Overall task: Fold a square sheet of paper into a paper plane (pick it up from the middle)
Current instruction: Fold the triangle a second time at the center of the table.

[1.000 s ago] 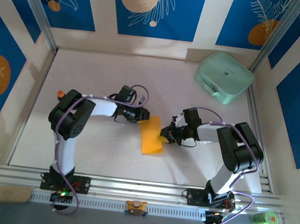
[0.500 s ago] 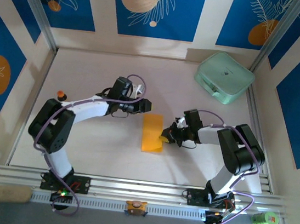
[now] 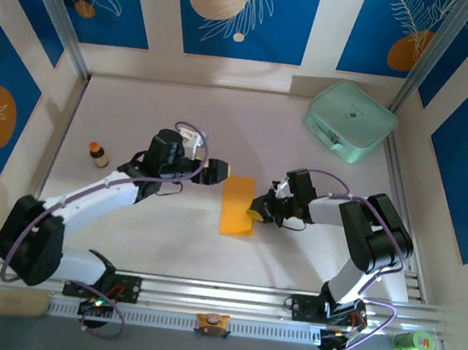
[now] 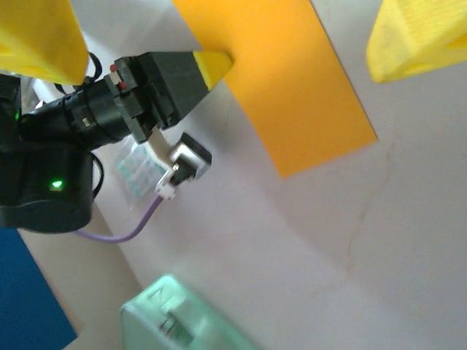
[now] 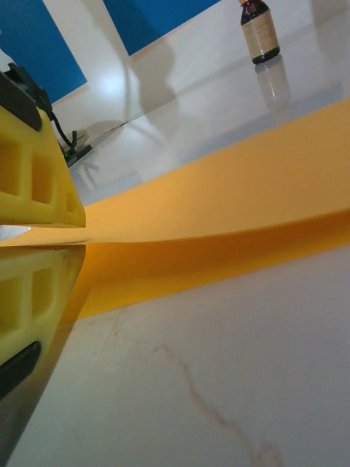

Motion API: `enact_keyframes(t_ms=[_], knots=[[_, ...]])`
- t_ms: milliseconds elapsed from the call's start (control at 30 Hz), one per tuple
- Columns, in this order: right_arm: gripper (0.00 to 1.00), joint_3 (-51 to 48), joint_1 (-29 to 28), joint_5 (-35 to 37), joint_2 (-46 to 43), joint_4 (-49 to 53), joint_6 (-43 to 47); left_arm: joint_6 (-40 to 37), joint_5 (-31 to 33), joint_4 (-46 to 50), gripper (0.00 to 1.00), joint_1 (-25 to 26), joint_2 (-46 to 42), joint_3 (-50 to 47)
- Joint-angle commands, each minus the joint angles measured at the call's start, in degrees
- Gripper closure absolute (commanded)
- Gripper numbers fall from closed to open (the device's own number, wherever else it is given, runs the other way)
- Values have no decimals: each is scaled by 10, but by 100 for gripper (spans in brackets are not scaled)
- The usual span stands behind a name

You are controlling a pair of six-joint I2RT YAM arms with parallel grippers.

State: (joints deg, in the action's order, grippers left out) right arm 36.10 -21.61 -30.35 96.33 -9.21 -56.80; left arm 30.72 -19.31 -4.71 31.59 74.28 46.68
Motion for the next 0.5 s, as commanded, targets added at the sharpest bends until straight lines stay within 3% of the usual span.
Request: enact_keyframes(t_ms=[0, 67, 200, 367, 467], knots=[[85, 22, 3, -19, 11, 26, 29, -14, 76, -15, 0, -8, -61, -42], [85, 24, 5, -21, 15, 29, 36, 0, 116, -51, 0, -12, -108, -89], [86, 29, 7, -29, 25, 28, 41, 4, 83, -96, 0, -19, -138, -127], [91, 34, 8, -31, 30, 28, 43, 17, 0, -66, 26, 3, -83, -120], [94, 34, 9, -30, 28, 28, 40, -5, 27, -45, 33, 67, -50, -116]])
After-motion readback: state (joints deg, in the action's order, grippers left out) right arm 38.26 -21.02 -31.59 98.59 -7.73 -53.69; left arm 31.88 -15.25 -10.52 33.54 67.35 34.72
